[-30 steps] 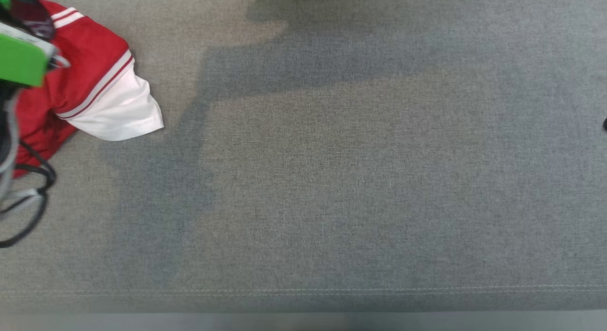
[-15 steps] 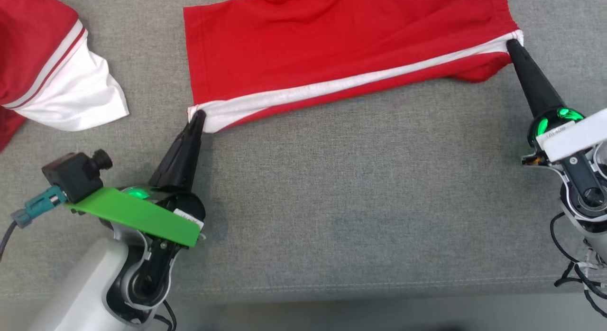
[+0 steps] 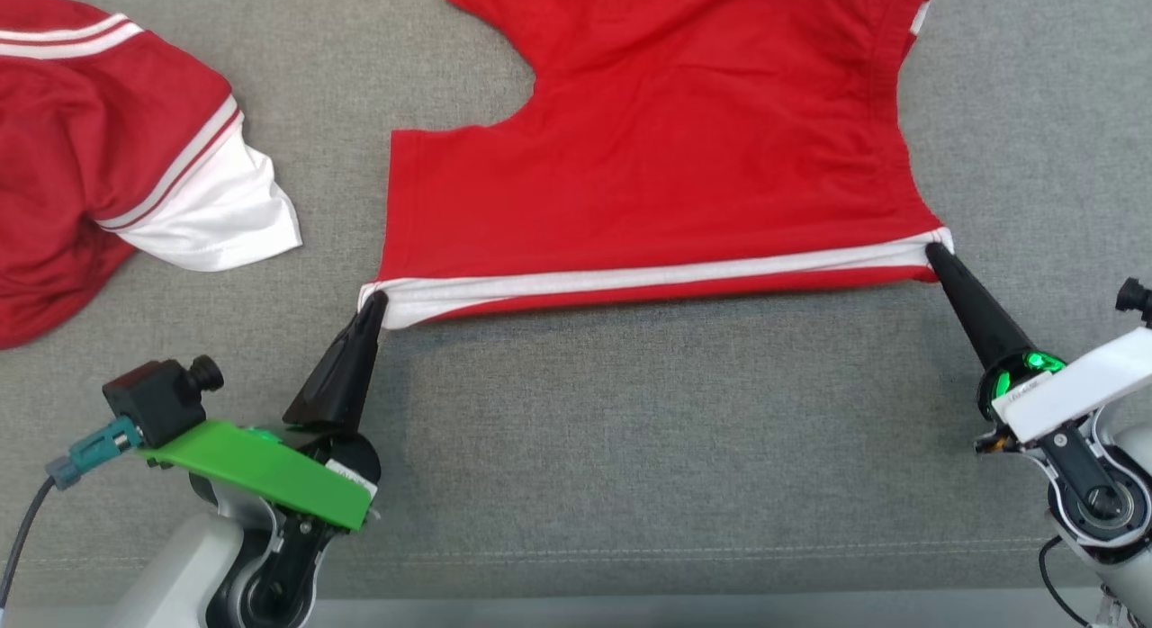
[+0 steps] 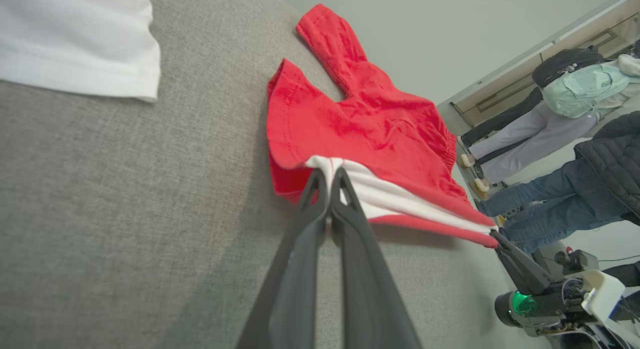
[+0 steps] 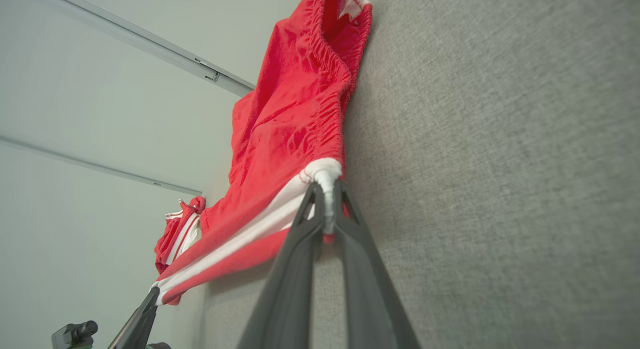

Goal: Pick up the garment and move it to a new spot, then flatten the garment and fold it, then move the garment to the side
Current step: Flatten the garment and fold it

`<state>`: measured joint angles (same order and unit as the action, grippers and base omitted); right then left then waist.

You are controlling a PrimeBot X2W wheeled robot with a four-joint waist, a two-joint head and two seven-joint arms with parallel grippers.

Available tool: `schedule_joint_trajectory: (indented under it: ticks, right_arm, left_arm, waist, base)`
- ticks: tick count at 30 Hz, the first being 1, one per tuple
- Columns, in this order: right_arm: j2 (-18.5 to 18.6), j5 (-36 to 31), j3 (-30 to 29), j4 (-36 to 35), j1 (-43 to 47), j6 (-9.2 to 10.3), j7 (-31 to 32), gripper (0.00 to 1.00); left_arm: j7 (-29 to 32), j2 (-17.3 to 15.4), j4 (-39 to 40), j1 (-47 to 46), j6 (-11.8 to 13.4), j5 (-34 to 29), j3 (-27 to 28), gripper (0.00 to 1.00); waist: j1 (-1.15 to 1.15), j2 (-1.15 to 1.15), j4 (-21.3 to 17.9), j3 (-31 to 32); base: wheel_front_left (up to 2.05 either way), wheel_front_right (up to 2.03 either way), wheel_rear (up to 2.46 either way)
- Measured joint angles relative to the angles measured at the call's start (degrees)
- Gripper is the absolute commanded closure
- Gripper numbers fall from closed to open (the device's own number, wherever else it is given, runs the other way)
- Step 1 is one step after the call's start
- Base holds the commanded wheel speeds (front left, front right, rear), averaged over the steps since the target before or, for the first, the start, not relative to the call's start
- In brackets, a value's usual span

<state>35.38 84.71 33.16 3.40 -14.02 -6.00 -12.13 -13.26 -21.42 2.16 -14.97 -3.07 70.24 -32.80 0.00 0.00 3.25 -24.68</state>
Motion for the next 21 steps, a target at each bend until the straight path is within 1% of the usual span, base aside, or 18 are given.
schedule_joint_trajectory:
  ticks: [3,5,10,15,18,21]
  right_arm:
    - [0.02,0.24,0.23,-1.03,2.73,-0.05,-0.03,1.0]
    - [0.09,0.76,0.21,-1.51,4.56,-0.48,-0.42,1.0]
    - [0.47,2.99,0.88,-3.27,10.53,-0.54,-0.43,1.0]
    - [1.16,3.72,2.61,-5.08,15.22,-0.55,-0.4,1.0]
    - [1.77,4.31,3.66,-6.26,18.23,-0.69,-0.08,1.0]
    - [2.68,4.55,4.61,-6.86,20.62,-1.05,0.38,1.0]
  left_arm:
    - [-0.43,-0.1,-0.01,2.23,-0.01,0.0,0.23,1.0]
    - [-0.43,-0.21,0.11,3.87,-0.03,0.0,0.22,1.0]
    - [-0.43,-1.03,0.85,8.72,-0.02,0.02,0.37,1.0]
    - [-0.43,-2.93,2.38,12.89,0.18,0.09,1.33,1.0]
    - [-0.43,-4.28,4.12,14.96,1.07,0.09,2.32,1.0]
    - [-0.42,-5.36,5.25,17.07,1.36,0.12,2.94,1.0]
  waist:
    - [0.0,0.0,0.18,2.37]
    - [0.0,0.0,0.23,3.96]
    - [0.0,0.0,0.11,7.88]
    - [0.0,0.0,-0.49,11.02]
    - [-0.01,0.0,-1.15,12.22]
    - [-0.01,0.0,-1.98,12.83]
  base:
    - [0.0,0.0,0.0]
    - [0.0,0.0,0.0]
    - [0.0,0.0,0.0]
    - [0.0,0.0,0.0]
    - [0.0,0.0,0.0]
    - [0.0,0.0,0.0]
